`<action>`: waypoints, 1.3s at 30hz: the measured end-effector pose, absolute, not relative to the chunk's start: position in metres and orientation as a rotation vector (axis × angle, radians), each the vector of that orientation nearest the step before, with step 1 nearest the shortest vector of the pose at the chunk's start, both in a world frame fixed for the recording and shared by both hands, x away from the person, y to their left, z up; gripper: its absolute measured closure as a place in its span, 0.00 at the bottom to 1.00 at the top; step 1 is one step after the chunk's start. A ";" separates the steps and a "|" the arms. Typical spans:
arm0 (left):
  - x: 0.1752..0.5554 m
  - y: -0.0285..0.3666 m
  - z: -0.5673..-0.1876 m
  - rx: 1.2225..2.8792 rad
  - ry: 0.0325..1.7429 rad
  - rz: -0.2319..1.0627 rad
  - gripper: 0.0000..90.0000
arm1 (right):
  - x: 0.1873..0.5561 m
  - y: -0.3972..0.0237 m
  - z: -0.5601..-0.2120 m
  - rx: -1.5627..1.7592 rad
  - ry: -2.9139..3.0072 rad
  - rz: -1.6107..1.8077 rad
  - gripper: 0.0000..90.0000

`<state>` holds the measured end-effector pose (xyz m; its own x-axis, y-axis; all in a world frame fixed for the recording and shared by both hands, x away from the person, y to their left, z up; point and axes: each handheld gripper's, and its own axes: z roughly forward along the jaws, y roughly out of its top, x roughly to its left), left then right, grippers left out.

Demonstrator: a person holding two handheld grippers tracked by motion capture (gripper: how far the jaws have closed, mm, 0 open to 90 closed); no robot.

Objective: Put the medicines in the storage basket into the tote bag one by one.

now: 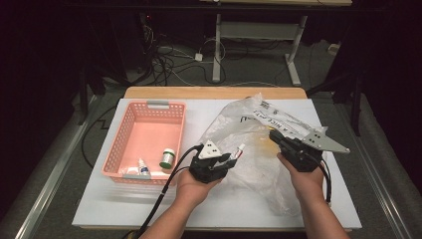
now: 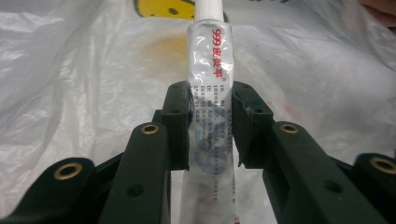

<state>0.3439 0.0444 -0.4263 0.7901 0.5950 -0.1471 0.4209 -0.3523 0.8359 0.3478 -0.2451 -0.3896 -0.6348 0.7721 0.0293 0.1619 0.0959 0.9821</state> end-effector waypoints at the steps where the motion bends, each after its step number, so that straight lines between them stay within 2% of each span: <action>1: 0.346 0.045 -0.426 1.997 0.766 0.228 0.76 | 0.347 -0.245 -0.389 0.907 1.872 1.575 1.00; 13: 0.358 0.048 -0.421 2.000 0.811 0.266 0.76 | 0.343 -0.236 -0.386 0.875 1.891 1.585 1.00; 25: 0.358 0.010 -0.435 2.020 0.772 0.221 0.76 | 0.345 -0.232 -0.388 0.868 1.903 1.581 1.00; 39: 0.383 -0.023 -0.449 2.035 0.796 0.265 0.75 | 0.347 -0.232 -0.389 0.872 1.904 1.594 1.00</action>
